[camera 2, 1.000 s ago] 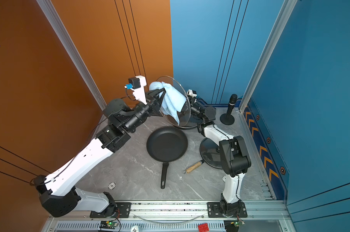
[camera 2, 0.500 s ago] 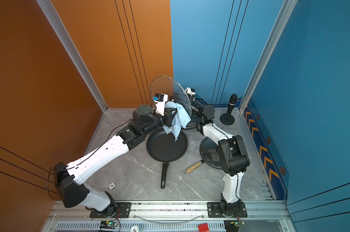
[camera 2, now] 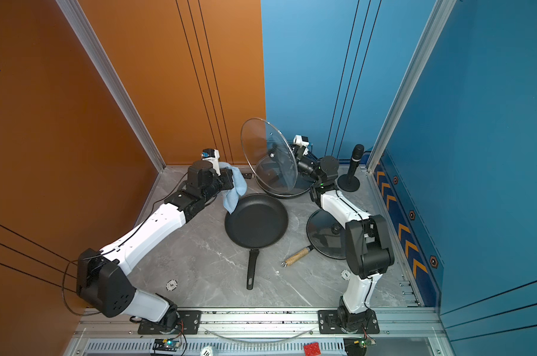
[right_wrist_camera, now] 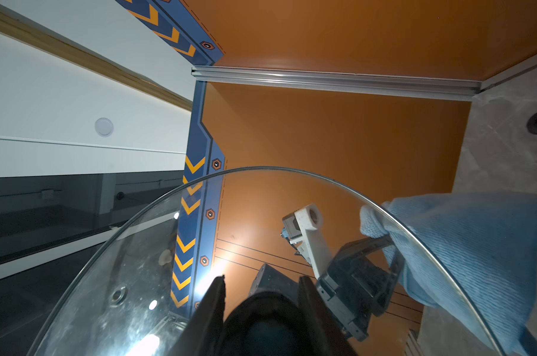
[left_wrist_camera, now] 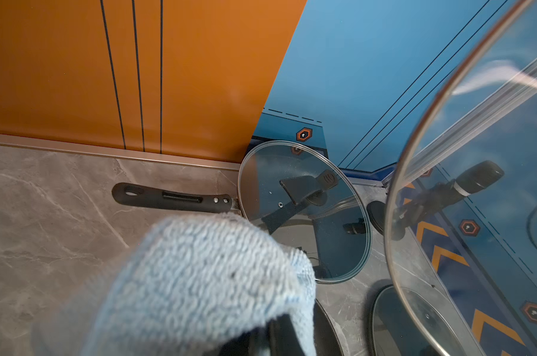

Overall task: Wipe the pot lid with a cloth
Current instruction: Wipe the pot lid.

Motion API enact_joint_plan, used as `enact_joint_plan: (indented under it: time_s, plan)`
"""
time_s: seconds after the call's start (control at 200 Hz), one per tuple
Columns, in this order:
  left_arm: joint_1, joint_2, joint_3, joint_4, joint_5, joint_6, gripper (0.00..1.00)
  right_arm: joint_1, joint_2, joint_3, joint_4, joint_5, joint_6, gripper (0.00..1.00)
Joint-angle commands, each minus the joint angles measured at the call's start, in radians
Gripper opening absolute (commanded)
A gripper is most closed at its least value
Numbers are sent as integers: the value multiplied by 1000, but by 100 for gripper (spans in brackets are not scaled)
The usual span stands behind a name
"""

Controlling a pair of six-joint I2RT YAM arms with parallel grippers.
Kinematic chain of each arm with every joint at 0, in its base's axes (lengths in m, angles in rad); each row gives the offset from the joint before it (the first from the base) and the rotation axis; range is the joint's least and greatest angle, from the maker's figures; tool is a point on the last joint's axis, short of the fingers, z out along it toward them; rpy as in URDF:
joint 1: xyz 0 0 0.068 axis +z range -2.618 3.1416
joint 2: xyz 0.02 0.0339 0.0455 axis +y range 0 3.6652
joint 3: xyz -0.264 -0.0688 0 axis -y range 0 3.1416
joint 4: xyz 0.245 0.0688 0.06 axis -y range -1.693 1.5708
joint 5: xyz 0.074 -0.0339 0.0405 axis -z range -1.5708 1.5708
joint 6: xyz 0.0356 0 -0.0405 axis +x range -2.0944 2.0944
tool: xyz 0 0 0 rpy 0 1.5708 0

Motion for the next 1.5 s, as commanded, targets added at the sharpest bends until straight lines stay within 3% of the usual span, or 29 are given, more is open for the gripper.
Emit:
enact_joint_plan:
  time_s: [0.0, 0.075, 0.155, 0.245, 0.355, 0.506, 0.646, 0.881, 1.156, 1.256, 1.366, 1.491]
  plan:
    - [-8, -70, 9, 4, -13, 0, 0, -7, -160, 64, -550, -4, -516, 5]
    - [-12, -105, 17, -20, -27, 17, 0, 14, -205, 220, -1201, 166, -992, 4]
    - [-14, -140, 32, -81, -69, 39, 0, 53, -203, 346, -1515, 388, -1233, 4]
    - [-5, -180, 50, -177, -126, 53, 0, 72, -222, 330, -1539, 540, -1308, 1]
    - [1, -227, 56, -237, -178, 66, 0, 139, -256, 270, -1520, 862, -1448, 0]
    - [7, -251, 85, -295, -167, 49, 0, 256, -303, 136, -1339, 1127, -1664, 0]
    - [6, -229, 148, -334, -66, 32, 0, 279, -339, -23, -1091, 1149, -1747, 0]
    - [-7, -104, 286, -374, 165, -13, 0, 328, -368, -182, -832, 1046, -1940, 0]
    - [-46, 64, 426, -376, 278, 14, 0, 418, -381, -247, -775, 983, -2201, 0]
    - [-45, 143, 527, -373, 318, 38, 0, 443, -381, -252, -789, 987, -2243, 0]
    - [-56, 252, 663, -378, 439, 21, 0, 488, -384, -251, -806, 1006, -2272, 0]
    - [-120, 319, 709, -382, 475, 32, 0, 528, -388, -259, -796, 1061, -2288, 0]
